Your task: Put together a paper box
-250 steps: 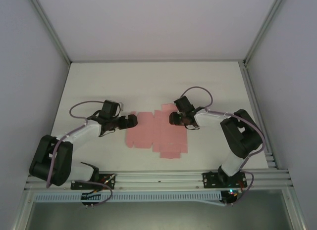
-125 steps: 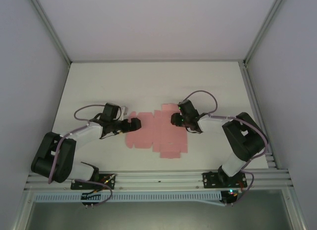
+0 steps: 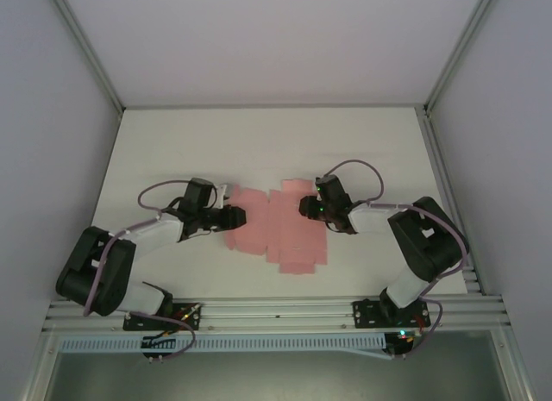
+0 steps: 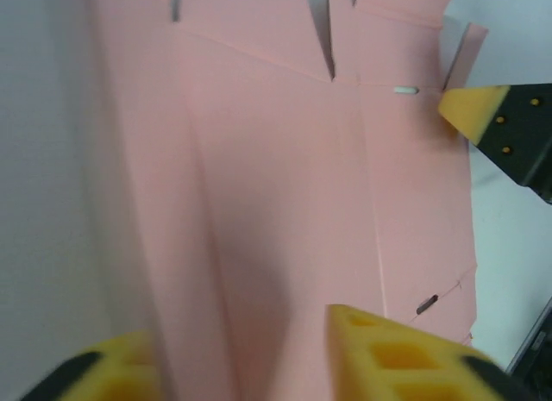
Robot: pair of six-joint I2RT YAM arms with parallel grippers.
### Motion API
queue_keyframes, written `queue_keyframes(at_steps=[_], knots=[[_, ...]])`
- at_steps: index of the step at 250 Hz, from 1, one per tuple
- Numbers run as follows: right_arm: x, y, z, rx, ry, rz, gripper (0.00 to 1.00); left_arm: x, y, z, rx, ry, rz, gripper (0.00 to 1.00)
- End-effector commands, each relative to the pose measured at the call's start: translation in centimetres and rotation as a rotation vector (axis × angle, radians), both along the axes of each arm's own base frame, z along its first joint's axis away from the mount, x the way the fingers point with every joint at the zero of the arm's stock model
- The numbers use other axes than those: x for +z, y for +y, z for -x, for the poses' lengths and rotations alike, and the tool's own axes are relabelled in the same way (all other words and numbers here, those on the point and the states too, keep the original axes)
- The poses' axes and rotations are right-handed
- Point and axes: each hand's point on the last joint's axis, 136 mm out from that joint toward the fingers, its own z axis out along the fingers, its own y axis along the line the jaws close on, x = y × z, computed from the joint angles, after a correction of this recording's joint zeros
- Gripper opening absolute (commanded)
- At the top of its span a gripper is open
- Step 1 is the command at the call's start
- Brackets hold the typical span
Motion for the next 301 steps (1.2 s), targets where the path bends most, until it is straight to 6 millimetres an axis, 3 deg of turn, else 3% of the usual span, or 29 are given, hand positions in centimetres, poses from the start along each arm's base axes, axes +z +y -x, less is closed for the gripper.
queue_keyframes(at_steps=[1, 9, 52, 75, 99, 146, 164, 179, 240, 301], knots=[[-5.4, -3.6, 4.8, -0.020, 0.221, 0.131, 0.38, 2.8, -0.8, -0.8, -0.022, -0.078, 0.038, 0.07], [-5.1, -3.6, 4.6, -0.023, 0.209, 0.128, 0.38, 3.2, -0.7, -1.0, -0.020, -0.096, 0.033, 0.00], [-2.0, -3.1, 3.4, -0.002, 0.132, 0.099, 0.44, 6.2, -0.6, -1.4, -0.040, -0.221, 0.036, 0.00], [1.3, -2.8, 2.3, 0.017, 0.045, 0.075, 0.54, 8.5, -0.7, -1.5, -0.066, -0.319, 0.060, 0.00], [5.1, -2.8, 1.6, 0.027, -0.045, 0.058, 0.56, 10.8, -0.8, -1.3, -0.102, -0.415, 0.070, 0.00], [12.5, -4.2, 1.8, 0.024, -0.275, 0.004, 0.82, 15.2, -1.6, -0.1, -0.181, -0.582, 0.167, 0.00], [14.7, -5.2, 2.2, 0.011, -0.356, -0.027, 0.99, 17.4, -2.2, 0.9, -0.238, -0.645, 0.231, 0.00], [16.2, -6.0, 2.7, 0.014, -0.406, -0.059, 1.00, 19.1, -2.5, 1.5, -0.276, -0.700, 0.264, 0.00], [18.8, -8.3, 3.8, 0.011, -0.488, -0.185, 1.00, 25.4, -2.6, 2.3, -0.300, -0.867, 0.338, 0.00], [20.3, -8.0, 3.5, 0.090, -0.554, -0.353, 0.99, 28.0, -2.9, 4.1, -0.341, -0.929, 0.482, 0.00]])
